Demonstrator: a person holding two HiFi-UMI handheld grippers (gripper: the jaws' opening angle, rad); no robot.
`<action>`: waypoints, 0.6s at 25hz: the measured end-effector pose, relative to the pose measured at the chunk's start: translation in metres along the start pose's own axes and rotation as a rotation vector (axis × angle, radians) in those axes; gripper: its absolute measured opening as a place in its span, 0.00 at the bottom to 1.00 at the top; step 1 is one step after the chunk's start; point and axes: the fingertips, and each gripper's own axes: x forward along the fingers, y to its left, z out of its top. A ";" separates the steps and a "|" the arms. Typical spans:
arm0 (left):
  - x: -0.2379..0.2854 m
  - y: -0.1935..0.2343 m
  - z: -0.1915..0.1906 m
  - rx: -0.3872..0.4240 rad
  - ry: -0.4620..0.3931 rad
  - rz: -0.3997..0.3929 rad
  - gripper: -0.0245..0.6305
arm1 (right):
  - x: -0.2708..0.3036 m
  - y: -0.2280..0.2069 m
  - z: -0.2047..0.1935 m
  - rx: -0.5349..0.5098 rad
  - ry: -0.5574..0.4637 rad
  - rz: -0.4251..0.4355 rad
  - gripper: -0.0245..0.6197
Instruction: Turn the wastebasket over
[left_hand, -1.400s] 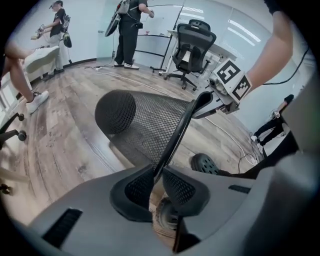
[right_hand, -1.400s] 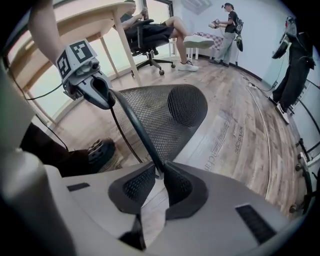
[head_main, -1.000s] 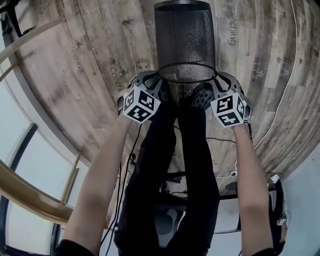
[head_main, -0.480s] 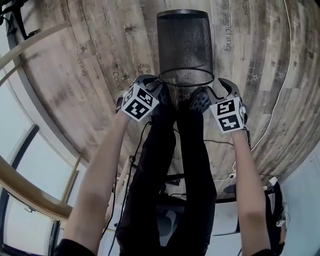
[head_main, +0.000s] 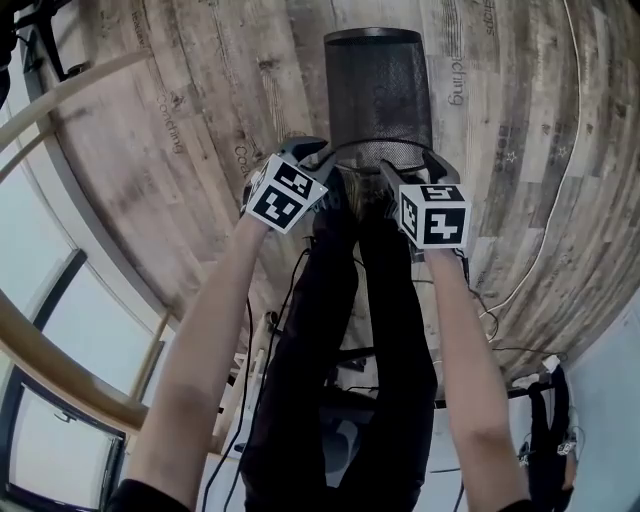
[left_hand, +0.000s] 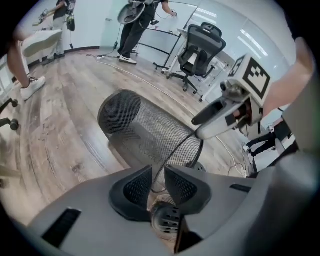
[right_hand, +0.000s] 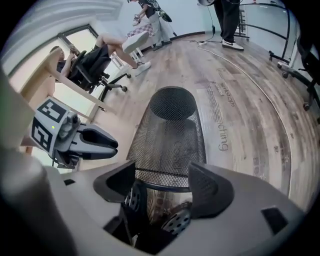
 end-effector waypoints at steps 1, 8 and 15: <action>-0.001 0.002 0.005 0.001 -0.009 0.002 0.17 | 0.004 0.000 -0.003 0.003 0.014 -0.006 0.54; -0.004 0.026 0.028 0.034 -0.014 0.057 0.17 | 0.014 0.004 -0.008 0.030 0.050 0.011 0.55; 0.003 0.059 0.087 0.134 -0.061 0.067 0.28 | 0.013 0.000 -0.007 0.028 0.052 0.017 0.56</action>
